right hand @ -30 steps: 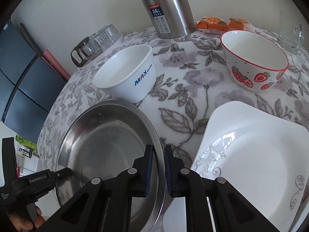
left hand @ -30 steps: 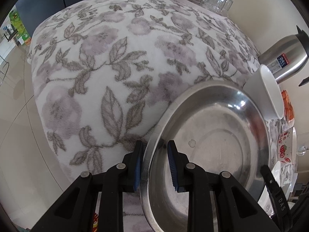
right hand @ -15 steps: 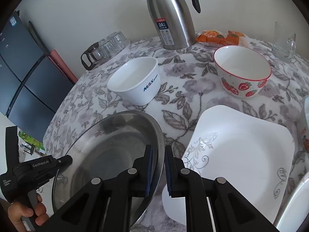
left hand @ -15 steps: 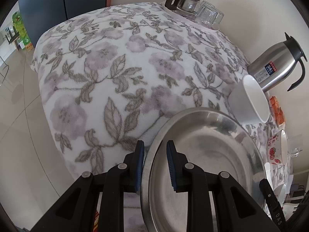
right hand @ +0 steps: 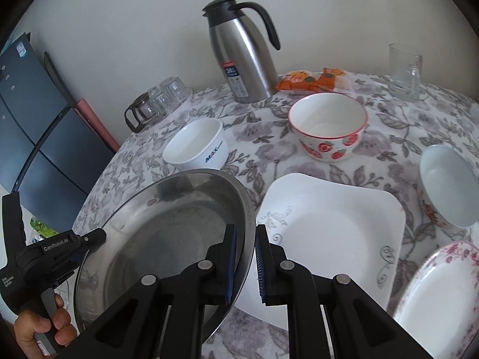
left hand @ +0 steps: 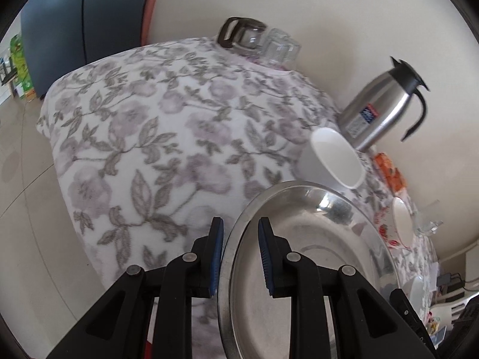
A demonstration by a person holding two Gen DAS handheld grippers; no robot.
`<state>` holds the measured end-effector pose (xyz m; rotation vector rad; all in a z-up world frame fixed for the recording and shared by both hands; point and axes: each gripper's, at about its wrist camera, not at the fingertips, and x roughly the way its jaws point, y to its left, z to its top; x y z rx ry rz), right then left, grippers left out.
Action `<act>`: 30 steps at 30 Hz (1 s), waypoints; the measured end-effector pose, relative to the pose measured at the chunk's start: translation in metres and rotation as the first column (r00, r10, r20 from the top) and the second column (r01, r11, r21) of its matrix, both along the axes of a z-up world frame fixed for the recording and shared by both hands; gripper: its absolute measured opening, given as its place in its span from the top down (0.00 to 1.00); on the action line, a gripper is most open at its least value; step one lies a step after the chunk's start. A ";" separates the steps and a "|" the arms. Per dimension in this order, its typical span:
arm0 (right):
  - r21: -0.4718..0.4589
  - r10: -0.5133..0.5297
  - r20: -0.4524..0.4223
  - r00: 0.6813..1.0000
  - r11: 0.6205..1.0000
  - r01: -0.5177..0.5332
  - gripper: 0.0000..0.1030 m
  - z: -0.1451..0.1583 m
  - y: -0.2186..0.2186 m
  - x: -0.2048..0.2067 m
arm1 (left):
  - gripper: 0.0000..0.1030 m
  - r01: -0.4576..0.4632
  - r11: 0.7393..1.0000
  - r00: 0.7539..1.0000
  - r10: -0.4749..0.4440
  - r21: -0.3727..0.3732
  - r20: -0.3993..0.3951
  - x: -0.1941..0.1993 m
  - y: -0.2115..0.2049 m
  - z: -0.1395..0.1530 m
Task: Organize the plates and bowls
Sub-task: 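Lift the steel basin with both grippers and carry it over the white square plate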
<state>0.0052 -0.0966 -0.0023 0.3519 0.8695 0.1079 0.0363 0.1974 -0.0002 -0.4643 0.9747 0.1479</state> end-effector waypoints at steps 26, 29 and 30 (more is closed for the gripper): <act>0.073 -0.217 0.012 0.976 0.974 0.215 0.87 -0.007 -0.102 -0.052 | 0.76 0.267 0.962 0.960 -0.270 0.055 0.073 -0.015 -0.114 0.022; 0.079 -0.248 0.001 0.969 0.966 0.248 0.87 -0.011 -0.113 -0.054 | 0.76 0.293 0.953 0.952 -0.298 0.073 0.067 -0.013 -0.127 0.021; 0.079 -0.256 -0.003 0.967 0.964 0.255 0.87 -0.013 -0.116 -0.054 | 0.76 0.304 0.949 0.949 -0.309 0.079 0.065 -0.012 -0.131 0.020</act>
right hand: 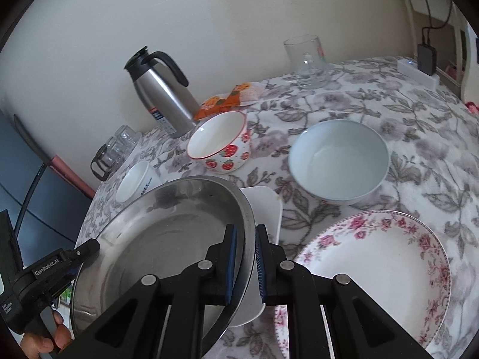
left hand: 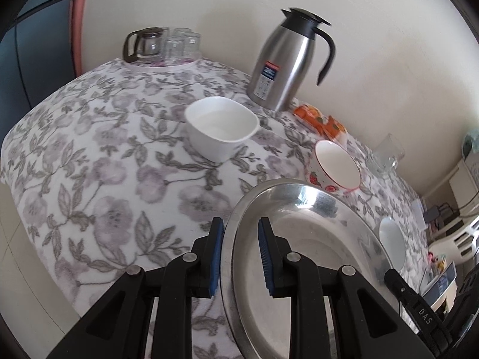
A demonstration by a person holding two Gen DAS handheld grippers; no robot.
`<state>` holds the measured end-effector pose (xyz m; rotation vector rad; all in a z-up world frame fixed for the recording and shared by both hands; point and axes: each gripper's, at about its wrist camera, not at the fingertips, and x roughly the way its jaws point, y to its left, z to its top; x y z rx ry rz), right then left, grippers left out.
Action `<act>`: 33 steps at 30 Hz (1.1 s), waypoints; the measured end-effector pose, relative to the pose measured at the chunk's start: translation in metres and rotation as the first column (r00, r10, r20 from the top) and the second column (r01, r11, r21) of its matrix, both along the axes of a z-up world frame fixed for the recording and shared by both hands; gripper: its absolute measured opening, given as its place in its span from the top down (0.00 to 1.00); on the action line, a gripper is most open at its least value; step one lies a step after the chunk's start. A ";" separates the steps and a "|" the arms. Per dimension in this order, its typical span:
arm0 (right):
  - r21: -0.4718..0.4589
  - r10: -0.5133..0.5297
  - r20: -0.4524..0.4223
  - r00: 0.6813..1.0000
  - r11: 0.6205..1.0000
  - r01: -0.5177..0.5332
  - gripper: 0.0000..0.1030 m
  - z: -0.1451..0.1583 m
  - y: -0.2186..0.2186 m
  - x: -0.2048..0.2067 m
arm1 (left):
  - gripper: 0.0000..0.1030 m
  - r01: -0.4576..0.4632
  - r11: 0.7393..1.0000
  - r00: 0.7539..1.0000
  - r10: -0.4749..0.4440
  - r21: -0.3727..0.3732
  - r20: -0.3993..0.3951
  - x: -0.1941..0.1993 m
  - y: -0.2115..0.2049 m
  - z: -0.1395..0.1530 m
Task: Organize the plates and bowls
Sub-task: 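Lift the steel basin with both grippers and carry it over the white square plate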
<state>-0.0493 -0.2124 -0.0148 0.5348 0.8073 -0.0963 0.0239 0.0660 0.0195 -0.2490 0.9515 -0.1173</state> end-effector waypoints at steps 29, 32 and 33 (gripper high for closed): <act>0.002 -0.051 -0.103 0.993 0.999 0.051 0.86 -0.038 -0.018 0.013 | 0.76 0.094 0.984 0.994 -0.085 0.148 -0.066 0.036 -0.046 -0.045; -0.003 -0.046 -0.108 0.993 0.999 0.046 0.86 -0.039 -0.016 0.016 | 0.76 0.089 0.986 0.994 -0.079 0.144 -0.076 0.040 -0.043 -0.050; -0.007 -0.044 -0.109 0.993 0.999 0.044 0.86 -0.039 -0.015 0.017 | 0.76 0.089 0.985 0.994 -0.078 0.147 -0.078 0.041 -0.043 -0.052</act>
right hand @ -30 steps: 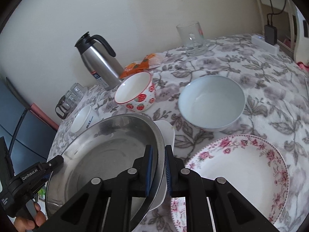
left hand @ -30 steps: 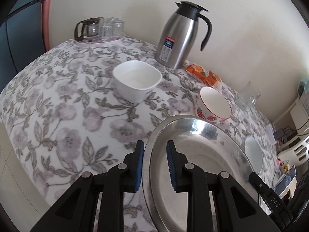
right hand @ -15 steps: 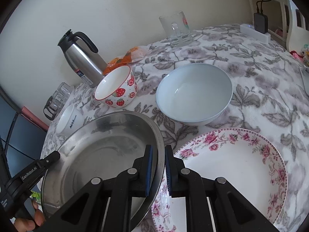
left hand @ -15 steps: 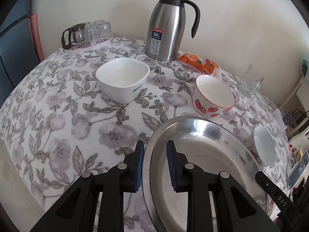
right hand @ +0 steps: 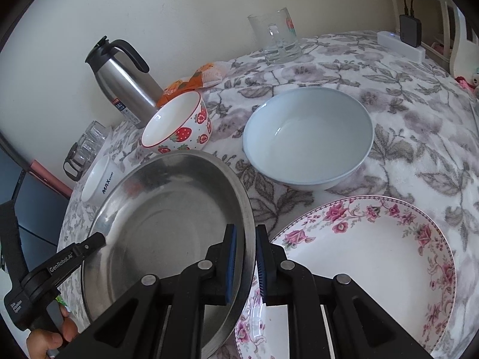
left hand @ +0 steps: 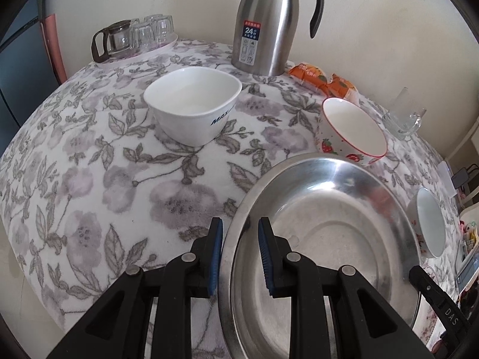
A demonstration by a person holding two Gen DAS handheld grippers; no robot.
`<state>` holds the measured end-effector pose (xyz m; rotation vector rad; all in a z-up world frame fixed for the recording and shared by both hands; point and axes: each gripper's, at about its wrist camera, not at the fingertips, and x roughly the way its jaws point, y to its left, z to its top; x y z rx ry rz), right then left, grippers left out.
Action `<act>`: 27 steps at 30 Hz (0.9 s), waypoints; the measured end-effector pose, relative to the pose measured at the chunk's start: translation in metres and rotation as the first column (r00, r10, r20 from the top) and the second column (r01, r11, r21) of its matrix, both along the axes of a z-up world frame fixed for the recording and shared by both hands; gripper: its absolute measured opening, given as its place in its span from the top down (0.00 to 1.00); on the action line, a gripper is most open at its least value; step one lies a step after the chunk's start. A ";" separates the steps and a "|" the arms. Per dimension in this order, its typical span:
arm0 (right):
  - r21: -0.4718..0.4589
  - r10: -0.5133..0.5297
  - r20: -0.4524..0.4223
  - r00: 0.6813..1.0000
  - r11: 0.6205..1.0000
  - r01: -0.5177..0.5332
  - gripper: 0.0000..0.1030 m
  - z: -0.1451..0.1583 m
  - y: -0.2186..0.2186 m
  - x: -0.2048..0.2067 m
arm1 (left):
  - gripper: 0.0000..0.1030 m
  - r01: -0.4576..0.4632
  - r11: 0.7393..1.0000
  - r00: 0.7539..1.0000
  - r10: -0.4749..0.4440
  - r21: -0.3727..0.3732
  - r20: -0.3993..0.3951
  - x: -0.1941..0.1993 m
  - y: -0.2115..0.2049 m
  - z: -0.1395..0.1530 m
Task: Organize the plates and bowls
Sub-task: 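Lift the steel basin with both grippers and carry it over the white square plate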
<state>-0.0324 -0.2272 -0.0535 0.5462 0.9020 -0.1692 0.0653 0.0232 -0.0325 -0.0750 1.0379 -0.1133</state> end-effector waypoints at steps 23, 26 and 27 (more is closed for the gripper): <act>-0.022 0.001 -0.014 1.000 1.000 -0.002 0.86 -0.005 0.002 0.006 | 0.74 0.045 0.998 0.999 -0.045 0.048 0.008 0.009 -0.009 -0.011; -0.021 0.005 -0.019 1.000 1.000 -0.005 0.86 -0.005 0.002 0.006 | 0.74 0.045 0.998 0.999 -0.045 0.048 0.005 0.009 -0.010 -0.011; -0.023 0.004 -0.022 1.000 1.000 -0.005 0.86 -0.005 0.002 0.006 | 0.74 0.048 0.998 0.999 -0.049 0.049 0.002 0.009 -0.010 -0.011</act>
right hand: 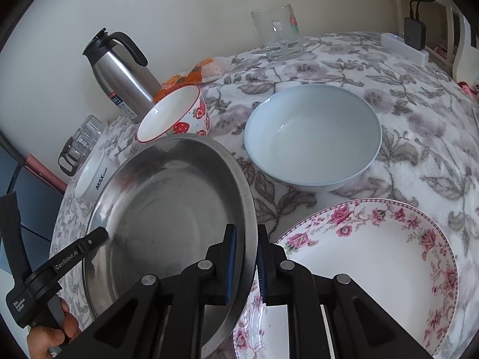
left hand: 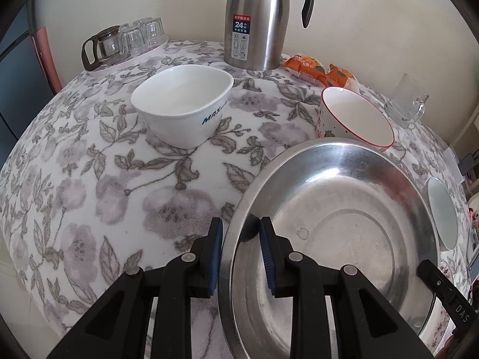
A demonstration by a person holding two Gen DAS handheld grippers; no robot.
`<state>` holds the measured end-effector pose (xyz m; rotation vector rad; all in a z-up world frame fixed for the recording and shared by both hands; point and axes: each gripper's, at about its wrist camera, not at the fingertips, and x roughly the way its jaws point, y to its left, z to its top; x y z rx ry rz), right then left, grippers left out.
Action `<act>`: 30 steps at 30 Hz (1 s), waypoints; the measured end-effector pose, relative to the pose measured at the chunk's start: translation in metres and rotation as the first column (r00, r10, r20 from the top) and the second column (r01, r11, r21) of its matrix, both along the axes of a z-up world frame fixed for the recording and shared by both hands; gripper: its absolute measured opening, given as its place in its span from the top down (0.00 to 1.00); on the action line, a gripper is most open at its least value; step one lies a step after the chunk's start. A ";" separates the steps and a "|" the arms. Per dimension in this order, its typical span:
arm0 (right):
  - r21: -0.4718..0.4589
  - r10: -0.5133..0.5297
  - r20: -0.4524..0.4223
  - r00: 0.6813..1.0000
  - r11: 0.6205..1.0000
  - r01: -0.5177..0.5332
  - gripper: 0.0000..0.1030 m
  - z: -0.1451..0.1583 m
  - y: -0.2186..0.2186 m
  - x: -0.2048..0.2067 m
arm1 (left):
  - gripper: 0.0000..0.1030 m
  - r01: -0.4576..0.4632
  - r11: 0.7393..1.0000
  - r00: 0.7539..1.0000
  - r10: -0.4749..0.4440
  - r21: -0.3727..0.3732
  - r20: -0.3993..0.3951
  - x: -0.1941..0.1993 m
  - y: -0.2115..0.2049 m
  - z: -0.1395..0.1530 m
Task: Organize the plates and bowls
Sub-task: 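Lift the steel basin with both grippers and carry it over the white square plate, then lower the basin and open both grippers to release it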
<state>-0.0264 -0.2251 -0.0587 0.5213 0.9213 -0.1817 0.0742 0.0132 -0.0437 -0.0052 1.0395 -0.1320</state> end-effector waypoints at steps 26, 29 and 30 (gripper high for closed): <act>-0.018 -0.011 0.021 1.000 1.000 0.012 0.63 0.018 0.004 -0.009 | 0.40 0.000 1.000 1.000 0.000 -0.002 0.007 -0.007 0.003 0.017; -0.037 -0.004 0.032 0.999 0.999 0.005 0.53 0.022 0.008 -0.010 | 0.39 0.000 1.000 1.000 0.000 0.013 0.002 -0.007 0.003 0.017; -0.045 0.001 0.030 1.000 0.999 0.001 0.53 0.022 0.009 -0.009 | 0.36 0.002 1.000 1.000 -0.002 0.019 -0.001 -0.008 0.003 0.016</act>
